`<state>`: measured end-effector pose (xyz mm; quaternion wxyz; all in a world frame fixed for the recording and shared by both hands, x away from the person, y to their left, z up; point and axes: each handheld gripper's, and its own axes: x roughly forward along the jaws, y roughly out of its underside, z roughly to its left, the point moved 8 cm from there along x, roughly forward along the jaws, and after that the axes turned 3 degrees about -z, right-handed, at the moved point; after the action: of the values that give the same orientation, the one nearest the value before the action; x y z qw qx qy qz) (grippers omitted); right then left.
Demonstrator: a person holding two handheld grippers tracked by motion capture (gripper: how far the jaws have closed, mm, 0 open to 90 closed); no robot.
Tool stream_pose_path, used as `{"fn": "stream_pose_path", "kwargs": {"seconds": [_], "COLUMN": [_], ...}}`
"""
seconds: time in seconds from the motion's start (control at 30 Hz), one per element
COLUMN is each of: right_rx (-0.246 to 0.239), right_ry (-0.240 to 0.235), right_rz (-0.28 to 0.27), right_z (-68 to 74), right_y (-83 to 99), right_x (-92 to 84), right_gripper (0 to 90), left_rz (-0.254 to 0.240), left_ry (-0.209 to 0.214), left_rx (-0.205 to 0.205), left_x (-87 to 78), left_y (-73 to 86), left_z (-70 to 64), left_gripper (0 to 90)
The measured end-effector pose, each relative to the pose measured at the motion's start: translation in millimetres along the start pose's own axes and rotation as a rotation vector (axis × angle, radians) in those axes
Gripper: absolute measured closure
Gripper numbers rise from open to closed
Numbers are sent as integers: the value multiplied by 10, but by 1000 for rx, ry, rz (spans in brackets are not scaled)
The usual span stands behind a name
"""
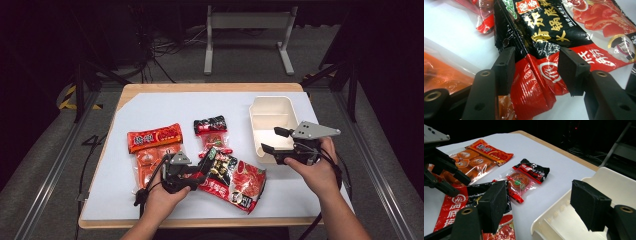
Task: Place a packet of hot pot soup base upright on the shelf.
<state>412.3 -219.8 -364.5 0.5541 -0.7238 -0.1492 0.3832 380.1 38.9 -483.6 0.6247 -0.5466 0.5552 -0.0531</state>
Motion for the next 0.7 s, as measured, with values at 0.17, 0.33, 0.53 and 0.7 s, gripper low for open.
{"fn": "stream_pose_path", "kwargs": {"seconds": [0.17, 0.33, 0.53, 0.7], "right_rx": [1, 0, 0, -2], "right_ry": [2, 3, 0, 0], "right_rz": [-3, -12, -22, -17], "right_z": [-1, 13, 27, 34], "right_y": [-2, -12, -24, -18], "right_x": [-2, -1, -2, 8], "right_gripper": [297, 297, 297, 297], "left_rz": [3, 18, 35, 33], "left_ry": [-26, -45, 8, 10], "left_rx": [16, 11, -78, -92], "left_x": [51, 101, 141, 137], "left_y": [21, 55, 109, 108], "left_z": [-6, -14, -19, -27], "left_gripper": [548, 647, 695, 753]}}
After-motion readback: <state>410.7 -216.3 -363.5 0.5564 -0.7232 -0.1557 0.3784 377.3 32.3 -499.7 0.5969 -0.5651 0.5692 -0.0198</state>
